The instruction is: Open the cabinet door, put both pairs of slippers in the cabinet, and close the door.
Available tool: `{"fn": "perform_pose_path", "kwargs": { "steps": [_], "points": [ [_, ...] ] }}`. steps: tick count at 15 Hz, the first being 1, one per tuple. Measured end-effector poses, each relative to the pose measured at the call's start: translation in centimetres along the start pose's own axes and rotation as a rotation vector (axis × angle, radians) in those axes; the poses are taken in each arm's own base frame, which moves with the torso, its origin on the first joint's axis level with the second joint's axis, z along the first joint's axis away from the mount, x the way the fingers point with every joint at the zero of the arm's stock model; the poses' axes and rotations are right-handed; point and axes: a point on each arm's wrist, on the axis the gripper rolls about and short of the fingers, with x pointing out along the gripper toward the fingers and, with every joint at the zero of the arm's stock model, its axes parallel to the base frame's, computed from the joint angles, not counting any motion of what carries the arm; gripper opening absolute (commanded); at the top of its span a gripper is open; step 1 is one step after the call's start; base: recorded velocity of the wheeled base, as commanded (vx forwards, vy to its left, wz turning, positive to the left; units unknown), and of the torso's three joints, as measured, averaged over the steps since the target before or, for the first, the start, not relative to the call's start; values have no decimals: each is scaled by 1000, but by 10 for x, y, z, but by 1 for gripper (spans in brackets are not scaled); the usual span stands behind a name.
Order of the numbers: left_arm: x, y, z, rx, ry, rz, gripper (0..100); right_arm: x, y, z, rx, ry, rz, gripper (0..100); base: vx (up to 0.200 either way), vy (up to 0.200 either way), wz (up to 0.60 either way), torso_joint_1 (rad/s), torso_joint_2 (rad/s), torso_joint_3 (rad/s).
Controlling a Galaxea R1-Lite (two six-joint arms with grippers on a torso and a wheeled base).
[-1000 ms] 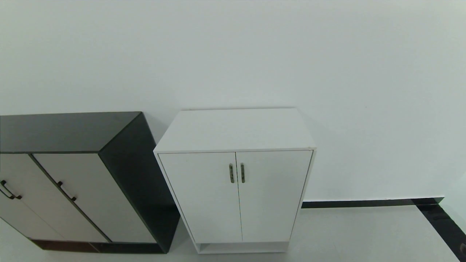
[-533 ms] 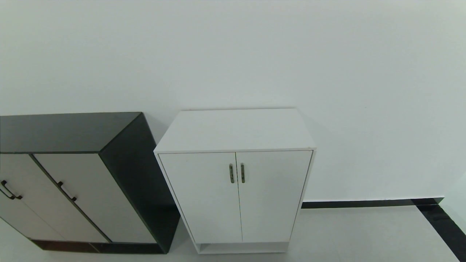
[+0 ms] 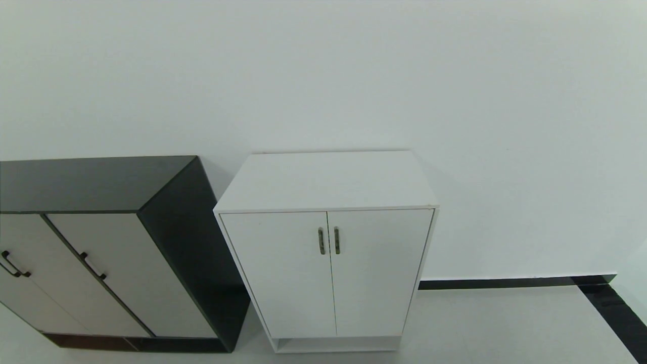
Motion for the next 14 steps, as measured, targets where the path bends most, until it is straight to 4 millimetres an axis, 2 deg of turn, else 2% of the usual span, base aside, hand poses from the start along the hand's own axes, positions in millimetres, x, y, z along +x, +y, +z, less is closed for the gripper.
{"fn": "perform_pose_path", "kwargs": {
  "steps": [2, 6, 14],
  "points": [
    [0, 0, 0, -1, 0, -1, 0, 0, 1, -2, -19, 14, -16, 0, 0, 0, 0, 0, 0, 0],
    [0, 0, 0, -1, 0, 0, 0, -3, 3, -3, 7, -20, -195, 0, 0, 0, 0, 0, 0, 0],
    [0, 0, 0, 0, 0, 0, 0, -11, 6, -7, 33, -140, -247, 0, 0, 0, 0, 0, 0, 0]
  ]
}}
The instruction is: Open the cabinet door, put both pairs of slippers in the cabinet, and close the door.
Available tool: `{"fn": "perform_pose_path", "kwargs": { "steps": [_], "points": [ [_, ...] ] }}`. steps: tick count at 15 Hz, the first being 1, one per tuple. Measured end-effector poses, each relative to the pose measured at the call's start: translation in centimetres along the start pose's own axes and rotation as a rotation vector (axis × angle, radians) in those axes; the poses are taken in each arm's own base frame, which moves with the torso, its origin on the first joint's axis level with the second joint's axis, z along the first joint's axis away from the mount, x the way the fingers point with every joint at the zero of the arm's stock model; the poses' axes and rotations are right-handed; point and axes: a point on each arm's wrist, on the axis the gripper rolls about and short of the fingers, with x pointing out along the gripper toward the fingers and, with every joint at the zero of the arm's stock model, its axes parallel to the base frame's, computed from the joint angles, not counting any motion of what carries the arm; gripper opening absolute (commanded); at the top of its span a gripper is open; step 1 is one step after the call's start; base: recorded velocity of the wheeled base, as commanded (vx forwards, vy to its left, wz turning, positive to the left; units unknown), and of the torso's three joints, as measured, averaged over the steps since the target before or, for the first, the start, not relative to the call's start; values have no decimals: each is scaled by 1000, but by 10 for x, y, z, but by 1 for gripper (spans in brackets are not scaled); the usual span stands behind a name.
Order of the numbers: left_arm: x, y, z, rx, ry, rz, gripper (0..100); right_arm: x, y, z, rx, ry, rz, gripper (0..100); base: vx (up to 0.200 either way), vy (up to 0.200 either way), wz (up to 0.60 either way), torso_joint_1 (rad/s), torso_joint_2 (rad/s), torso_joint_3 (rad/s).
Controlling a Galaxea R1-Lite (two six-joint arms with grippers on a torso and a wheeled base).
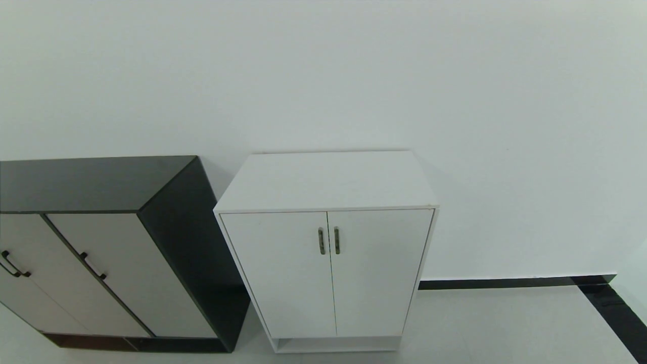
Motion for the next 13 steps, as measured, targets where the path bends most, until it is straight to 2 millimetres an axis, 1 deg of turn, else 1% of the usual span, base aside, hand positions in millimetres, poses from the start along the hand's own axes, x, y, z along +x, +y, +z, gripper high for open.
{"fn": "perform_pose_path", "kwargs": {
  "steps": [13],
  "points": [
    [0, 0, 0, 0, 0, 0, 0, 0, 0, -1, -2, -4, 5, 0, 0, 0, 0, 0, 0, 0]
  ]
}}
